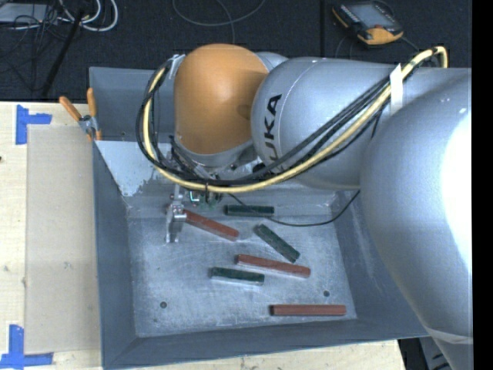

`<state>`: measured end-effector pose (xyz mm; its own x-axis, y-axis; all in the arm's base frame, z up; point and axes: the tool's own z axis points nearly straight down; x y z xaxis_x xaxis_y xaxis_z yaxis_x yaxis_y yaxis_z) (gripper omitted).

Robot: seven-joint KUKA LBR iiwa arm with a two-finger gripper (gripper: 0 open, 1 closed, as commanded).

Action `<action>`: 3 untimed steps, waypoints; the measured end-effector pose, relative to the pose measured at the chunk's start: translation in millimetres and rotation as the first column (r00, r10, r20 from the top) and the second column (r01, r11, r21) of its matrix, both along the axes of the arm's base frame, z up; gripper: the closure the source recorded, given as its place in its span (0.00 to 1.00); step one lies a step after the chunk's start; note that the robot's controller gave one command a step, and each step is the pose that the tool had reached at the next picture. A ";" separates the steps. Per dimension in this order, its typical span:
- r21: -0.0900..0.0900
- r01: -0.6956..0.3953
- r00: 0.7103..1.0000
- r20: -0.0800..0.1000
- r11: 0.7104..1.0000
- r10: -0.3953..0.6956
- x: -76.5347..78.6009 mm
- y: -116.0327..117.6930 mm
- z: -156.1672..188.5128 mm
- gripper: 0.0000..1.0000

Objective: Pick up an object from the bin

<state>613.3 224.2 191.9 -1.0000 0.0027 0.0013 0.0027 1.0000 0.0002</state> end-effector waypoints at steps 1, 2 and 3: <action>0.000 0.001 1.000 0.000 1.000 -0.001 0.0 0.0 0.0 0.00; 0.002 0.073 0.997 0.003 0.997 -0.073 3.5 -45.6 -69.2 0.00; 0.000 0.234 0.972 -0.001 0.972 -0.234 4.4 -61.1 -72.5 0.00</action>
Offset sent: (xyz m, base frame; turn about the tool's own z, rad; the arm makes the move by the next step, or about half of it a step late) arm 0.0057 -0.0823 -0.1219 0.1283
